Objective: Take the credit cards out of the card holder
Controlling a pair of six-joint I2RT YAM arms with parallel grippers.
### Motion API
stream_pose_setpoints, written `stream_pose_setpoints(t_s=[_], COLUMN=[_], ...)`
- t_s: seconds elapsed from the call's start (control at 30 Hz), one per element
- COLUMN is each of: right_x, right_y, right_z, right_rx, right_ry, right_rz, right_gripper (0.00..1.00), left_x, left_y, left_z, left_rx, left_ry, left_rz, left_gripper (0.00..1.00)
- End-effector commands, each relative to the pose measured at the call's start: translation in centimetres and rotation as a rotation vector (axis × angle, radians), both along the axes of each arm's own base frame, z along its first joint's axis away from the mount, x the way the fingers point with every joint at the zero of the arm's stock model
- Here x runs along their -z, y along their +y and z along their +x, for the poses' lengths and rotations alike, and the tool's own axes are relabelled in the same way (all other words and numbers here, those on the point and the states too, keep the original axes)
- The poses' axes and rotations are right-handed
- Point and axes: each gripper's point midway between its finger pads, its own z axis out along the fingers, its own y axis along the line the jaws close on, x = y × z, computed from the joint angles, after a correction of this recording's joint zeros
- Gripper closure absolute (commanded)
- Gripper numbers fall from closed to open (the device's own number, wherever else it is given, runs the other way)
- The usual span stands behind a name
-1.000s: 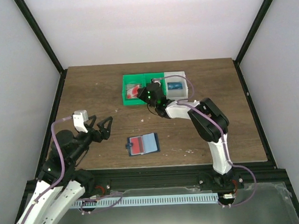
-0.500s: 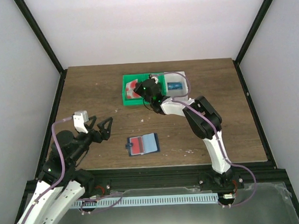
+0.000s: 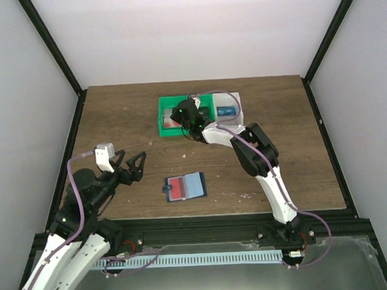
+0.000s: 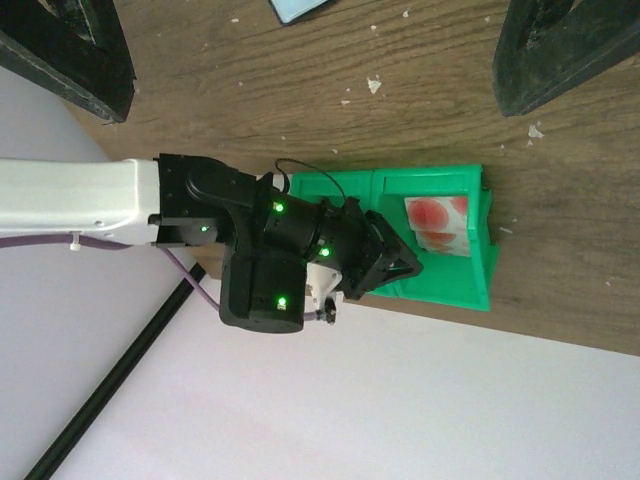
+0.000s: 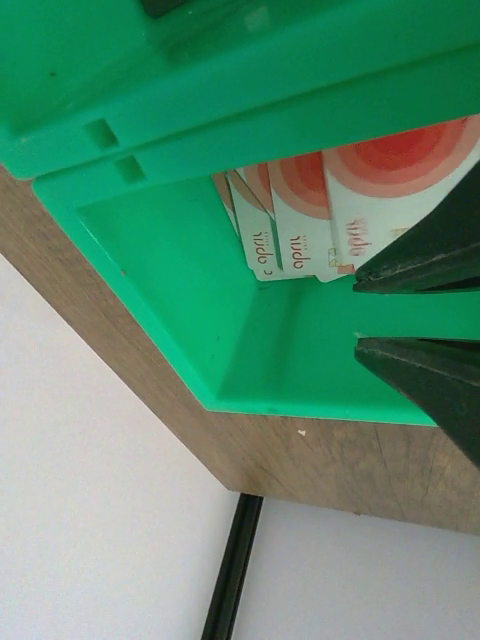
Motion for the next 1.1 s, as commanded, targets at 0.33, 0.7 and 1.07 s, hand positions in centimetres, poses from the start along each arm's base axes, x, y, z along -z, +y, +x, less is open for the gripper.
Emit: stream_pose_setpoints(t_s=[0.33,0.7,1.07], right_x=[-6.3,-12.4,-10.2], right_y=[-0.8,-1.2,-5.1], right_z=[0.0,-7.1,-19.2], right_rx=[-0.055,-0.362,-0.657], right_ry=[-0.128,-0.211,-0.104], right_rz=[-0.128,-0.236,-0.291], right_gripper=[0.71,0.56,0.5], left_x=[0.4,1.8,5.4], left_y=[-0.1,0.0,-4.5], left_z=[0.2,1.4,1.7], left_rx=[0.0,-0.039,0.148], left_ry=[0.001,0.079,0.292], left_rz=[0.014,0.044,0.017], left_gripper=[0.0,0.0,0.26])
